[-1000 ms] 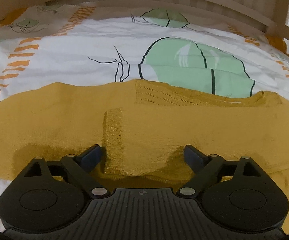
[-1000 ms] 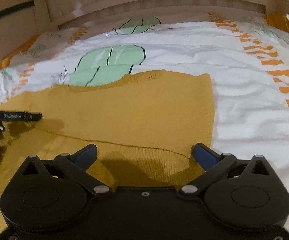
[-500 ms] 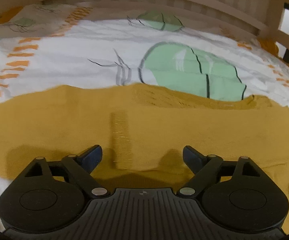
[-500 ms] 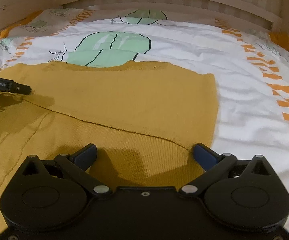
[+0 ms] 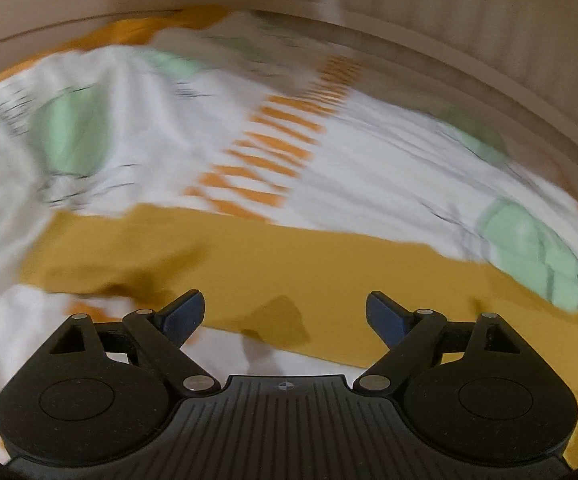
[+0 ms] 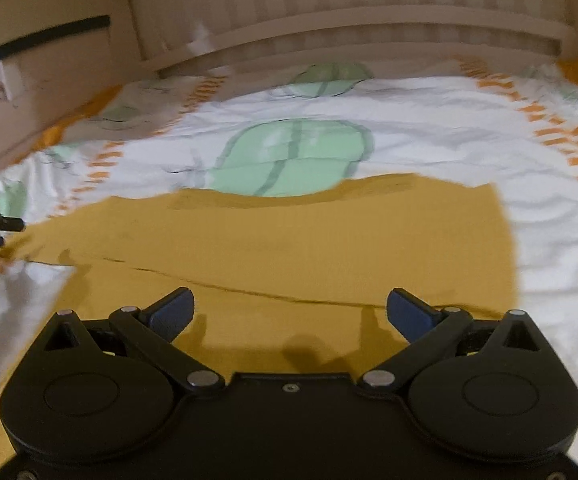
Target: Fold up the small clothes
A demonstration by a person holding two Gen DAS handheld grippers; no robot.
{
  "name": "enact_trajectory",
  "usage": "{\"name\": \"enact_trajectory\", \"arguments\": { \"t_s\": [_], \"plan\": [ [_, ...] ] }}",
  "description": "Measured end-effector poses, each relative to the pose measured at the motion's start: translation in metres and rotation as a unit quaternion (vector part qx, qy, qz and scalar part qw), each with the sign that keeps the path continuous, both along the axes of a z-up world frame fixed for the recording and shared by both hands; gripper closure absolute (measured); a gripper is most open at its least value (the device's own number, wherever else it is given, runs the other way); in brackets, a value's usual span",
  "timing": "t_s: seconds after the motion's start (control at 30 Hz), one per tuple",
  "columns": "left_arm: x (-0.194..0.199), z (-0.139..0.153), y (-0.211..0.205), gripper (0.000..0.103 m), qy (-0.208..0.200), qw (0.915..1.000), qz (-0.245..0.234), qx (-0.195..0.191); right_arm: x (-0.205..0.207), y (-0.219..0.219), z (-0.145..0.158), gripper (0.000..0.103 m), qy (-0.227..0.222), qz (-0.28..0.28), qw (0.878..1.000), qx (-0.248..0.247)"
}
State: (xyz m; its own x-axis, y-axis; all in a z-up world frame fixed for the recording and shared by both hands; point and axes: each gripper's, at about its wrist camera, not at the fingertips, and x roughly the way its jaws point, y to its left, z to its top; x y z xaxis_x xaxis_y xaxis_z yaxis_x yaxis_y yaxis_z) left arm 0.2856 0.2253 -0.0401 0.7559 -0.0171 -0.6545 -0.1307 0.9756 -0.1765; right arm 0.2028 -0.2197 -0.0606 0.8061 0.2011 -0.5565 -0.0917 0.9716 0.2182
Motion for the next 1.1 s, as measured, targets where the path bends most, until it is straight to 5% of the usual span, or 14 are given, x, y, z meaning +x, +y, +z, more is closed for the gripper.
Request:
{"name": "enact_trajectory", "arguments": {
  "t_s": [0.2, 0.43, 0.77, 0.93, 1.03, 1.1],
  "plan": [
    [-0.006, -0.004, 0.077, 0.015, 0.005, 0.9956, 0.075, -0.056, 0.012, 0.055, 0.009, 0.001, 0.001, 0.045, 0.999, 0.010],
    [-0.008, -0.032, 0.143, 0.015, 0.018, 0.9762, 0.159, -0.147, 0.029, 0.101, 0.011, 0.001, 0.008, 0.070, 0.997, 0.021],
    [0.014, -0.049, 0.170, 0.017, -0.007, 0.9632, 0.183, -0.197, 0.032, 0.115, 0.007, 0.001, 0.028, 0.073, 0.997, 0.016],
    [0.021, -0.055, 0.181, 0.097, 0.003, 0.9555, 0.209, -0.208, 0.029, 0.113, 0.007, 0.001, 0.032, 0.063, 0.997, 0.016],
    [0.018, -0.051, 0.183, 0.097, -0.004, 0.9516, 0.214, -0.221, 0.028, 0.110, 0.008, 0.001, 0.035, 0.055, 0.998, 0.017],
    [0.016, -0.039, 0.175, 0.098, -0.017, 0.9567, 0.202, -0.209, 0.028, 0.106, 0.008, 0.001, 0.036, 0.051, 0.998, 0.019]
  ]
}}
